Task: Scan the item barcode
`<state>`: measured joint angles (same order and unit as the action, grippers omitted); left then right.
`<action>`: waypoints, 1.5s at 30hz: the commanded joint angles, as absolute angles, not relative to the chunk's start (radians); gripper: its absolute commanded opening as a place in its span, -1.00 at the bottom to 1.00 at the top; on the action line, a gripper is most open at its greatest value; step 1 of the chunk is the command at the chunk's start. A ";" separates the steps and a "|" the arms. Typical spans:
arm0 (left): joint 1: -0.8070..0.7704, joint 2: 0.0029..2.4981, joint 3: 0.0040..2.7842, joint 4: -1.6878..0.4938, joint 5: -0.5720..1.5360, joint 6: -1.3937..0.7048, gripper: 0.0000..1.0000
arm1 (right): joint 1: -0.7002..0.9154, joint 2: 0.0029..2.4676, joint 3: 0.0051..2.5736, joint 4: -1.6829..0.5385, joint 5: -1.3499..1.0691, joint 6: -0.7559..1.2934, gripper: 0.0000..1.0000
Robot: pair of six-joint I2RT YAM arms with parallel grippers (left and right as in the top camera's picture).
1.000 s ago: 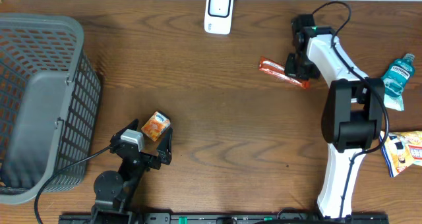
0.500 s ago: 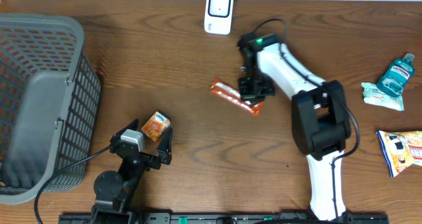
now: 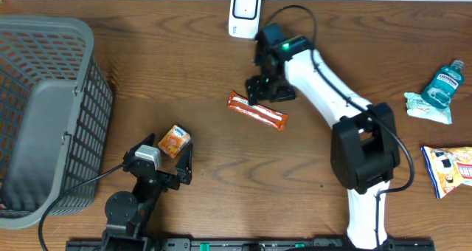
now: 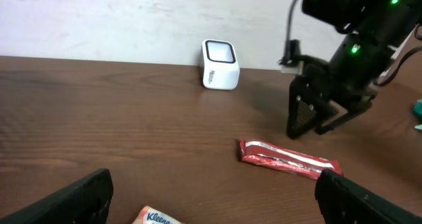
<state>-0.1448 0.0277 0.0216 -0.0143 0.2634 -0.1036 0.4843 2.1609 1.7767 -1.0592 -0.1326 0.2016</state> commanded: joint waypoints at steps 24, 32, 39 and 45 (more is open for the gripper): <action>-0.141 0.024 0.004 -0.047 0.273 -0.097 0.96 | 0.675 2.116 1.491 -0.790 0.309 0.089 0.25; -0.141 0.024 0.004 -0.047 0.273 -0.097 0.96 | 0.691 2.071 1.475 -0.774 0.309 0.078 0.20; -0.141 0.024 0.004 -0.047 0.273 -0.097 0.96 | 0.664 2.202 1.423 -0.689 0.368 -0.056 -0.06; -0.141 0.024 0.004 -0.047 0.273 -0.097 0.96 | 0.656 2.257 1.423 -0.744 0.307 -0.077 -0.98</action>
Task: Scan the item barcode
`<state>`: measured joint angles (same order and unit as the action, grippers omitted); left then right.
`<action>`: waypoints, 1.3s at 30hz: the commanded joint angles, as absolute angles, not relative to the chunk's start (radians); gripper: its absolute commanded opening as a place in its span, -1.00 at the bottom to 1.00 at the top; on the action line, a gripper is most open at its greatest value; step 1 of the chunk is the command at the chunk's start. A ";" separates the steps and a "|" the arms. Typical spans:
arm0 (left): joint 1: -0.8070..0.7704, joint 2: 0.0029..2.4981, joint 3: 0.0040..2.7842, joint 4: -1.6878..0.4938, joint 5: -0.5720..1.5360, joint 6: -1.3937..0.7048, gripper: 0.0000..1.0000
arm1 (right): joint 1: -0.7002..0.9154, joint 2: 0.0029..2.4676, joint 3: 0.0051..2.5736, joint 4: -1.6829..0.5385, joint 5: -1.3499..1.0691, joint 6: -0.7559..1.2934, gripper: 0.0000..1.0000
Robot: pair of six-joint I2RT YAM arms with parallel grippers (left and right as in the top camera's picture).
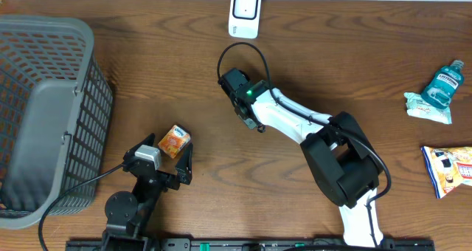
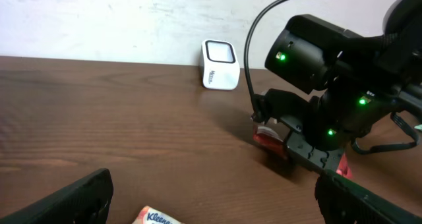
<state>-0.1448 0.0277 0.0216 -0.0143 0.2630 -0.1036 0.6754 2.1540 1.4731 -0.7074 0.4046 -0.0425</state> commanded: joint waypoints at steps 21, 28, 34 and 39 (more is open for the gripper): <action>-0.141 0.024 0.004 -0.047 0.273 -0.097 0.96 | 0.439 2.143 1.522 -1.106 -0.931 -0.432 -0.98; -0.141 0.024 0.004 -0.047 0.273 -0.097 0.96 | 0.468 2.124 1.524 -1.093 -0.662 -0.333 -0.36; -0.141 0.024 0.004 -0.047 0.273 -0.098 0.96 | 0.561 1.958 1.524 -1.091 -0.603 -0.250 0.21; -0.141 0.024 0.004 -0.047 0.273 -0.097 0.95 | 0.756 1.940 1.504 -1.019 -0.054 -0.022 0.24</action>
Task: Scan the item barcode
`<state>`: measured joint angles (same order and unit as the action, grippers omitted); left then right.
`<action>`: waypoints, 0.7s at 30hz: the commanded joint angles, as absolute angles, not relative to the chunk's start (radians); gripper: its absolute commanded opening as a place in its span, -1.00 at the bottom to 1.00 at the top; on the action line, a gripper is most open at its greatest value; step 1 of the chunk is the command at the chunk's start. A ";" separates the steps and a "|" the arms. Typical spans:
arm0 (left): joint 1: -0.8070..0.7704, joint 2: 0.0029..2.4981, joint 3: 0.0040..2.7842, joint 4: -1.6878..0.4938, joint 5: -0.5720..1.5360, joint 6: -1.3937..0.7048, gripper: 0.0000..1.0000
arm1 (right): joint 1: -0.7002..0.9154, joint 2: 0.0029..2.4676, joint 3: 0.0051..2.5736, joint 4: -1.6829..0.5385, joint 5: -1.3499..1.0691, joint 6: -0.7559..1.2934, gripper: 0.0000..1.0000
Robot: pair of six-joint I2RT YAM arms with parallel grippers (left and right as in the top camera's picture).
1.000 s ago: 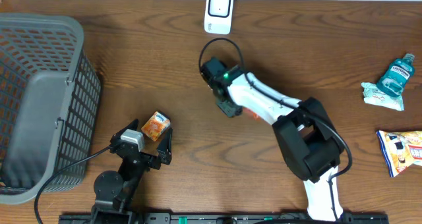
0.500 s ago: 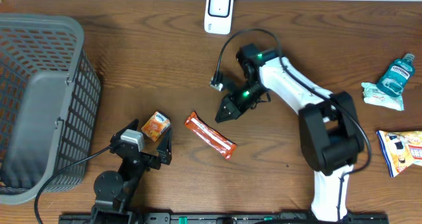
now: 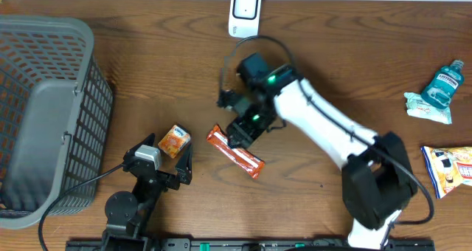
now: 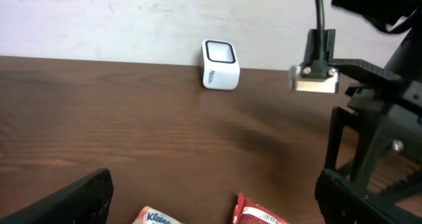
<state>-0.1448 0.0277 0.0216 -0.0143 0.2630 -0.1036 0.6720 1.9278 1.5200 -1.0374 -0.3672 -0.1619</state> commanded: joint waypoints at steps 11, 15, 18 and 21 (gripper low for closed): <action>-0.141 0.024 0.004 -0.047 0.273 -0.097 0.96 | 0.936 1.964 1.365 -0.862 0.131 0.101 0.23; -0.141 0.024 0.004 -0.047 0.273 -0.097 0.96 | 0.934 2.045 1.365 -0.851 0.132 0.100 -0.04; -0.141 0.024 0.004 -0.047 0.273 -0.097 0.96 | 0.936 2.104 1.365 -0.862 0.101 0.098 -0.53; -0.141 0.024 0.004 -0.047 0.273 -0.097 0.96 | 0.928 2.116 1.370 -0.894 0.067 0.098 -0.98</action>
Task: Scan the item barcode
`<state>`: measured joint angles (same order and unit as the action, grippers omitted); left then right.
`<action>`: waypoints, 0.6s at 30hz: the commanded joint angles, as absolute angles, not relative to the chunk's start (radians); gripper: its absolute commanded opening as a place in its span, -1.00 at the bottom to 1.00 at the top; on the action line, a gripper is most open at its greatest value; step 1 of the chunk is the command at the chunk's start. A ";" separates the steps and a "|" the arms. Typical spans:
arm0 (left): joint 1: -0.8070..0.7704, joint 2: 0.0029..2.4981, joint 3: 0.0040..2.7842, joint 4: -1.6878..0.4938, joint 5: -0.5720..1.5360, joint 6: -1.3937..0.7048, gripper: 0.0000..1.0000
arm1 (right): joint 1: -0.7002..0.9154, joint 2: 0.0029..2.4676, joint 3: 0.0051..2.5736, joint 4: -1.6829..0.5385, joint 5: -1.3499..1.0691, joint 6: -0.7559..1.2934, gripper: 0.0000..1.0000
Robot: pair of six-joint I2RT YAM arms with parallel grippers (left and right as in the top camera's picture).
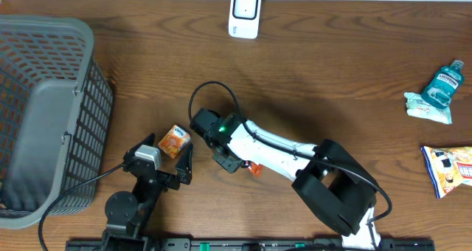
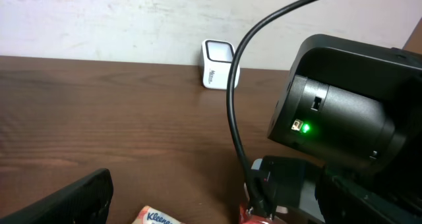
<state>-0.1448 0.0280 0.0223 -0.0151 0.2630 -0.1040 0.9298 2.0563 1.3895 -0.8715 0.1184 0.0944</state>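
The red snack bar is almost wholly covered by my right gripper (image 1: 227, 159); only an orange-red end (image 1: 253, 169) shows, and a red bit (image 2: 253, 215) shows in the left wrist view. The right gripper is pressed down over the bar at the front centre, and its jaws are hidden under the black wrist (image 2: 336, 128). The white barcode scanner (image 1: 244, 12) stands at the far edge, also visible in the left wrist view (image 2: 218, 66). My left gripper (image 1: 158, 158) rests open at the front left. An orange Kleenex pack (image 1: 175, 141) lies just ahead of its fingers.
A grey mesh basket (image 1: 44, 111) fills the left side. At the far right lie a blue mouthwash bottle (image 1: 442, 85) on a wrapper and a snack bag (image 1: 450, 170). The right arm's white links (image 1: 284, 149) stretch across the front middle.
The right gripper has moved from above and right of the red bar down to the front left and now covers it. The bar is now almost hidden. The left arm has not moved.
First the right gripper hovered near the scanner with the red bar on the table in front of it. Then it sat down over the bar. Later the bar lay nearer the front left, by the Kleenex pack, with the gripper raised beside it. Now the gripper covers it again.
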 commanded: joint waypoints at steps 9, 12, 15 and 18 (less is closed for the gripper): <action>-0.141 0.024 0.004 -0.047 0.273 -0.097 0.96 | 0.631 2.088 1.547 -0.991 -0.759 -0.136 -0.98; -0.141 0.024 0.004 -0.047 0.273 -0.097 0.96 | 0.517 2.120 1.544 -0.991 -0.812 -0.159 -0.98; -0.141 0.024 0.004 -0.047 0.273 -0.097 0.95 | 0.465 2.181 1.543 -0.986 -0.898 -0.189 -0.98; -0.141 0.024 0.004 -0.047 0.273 -0.097 0.96 | 0.440 2.261 1.543 -0.940 -0.952 -0.189 -0.98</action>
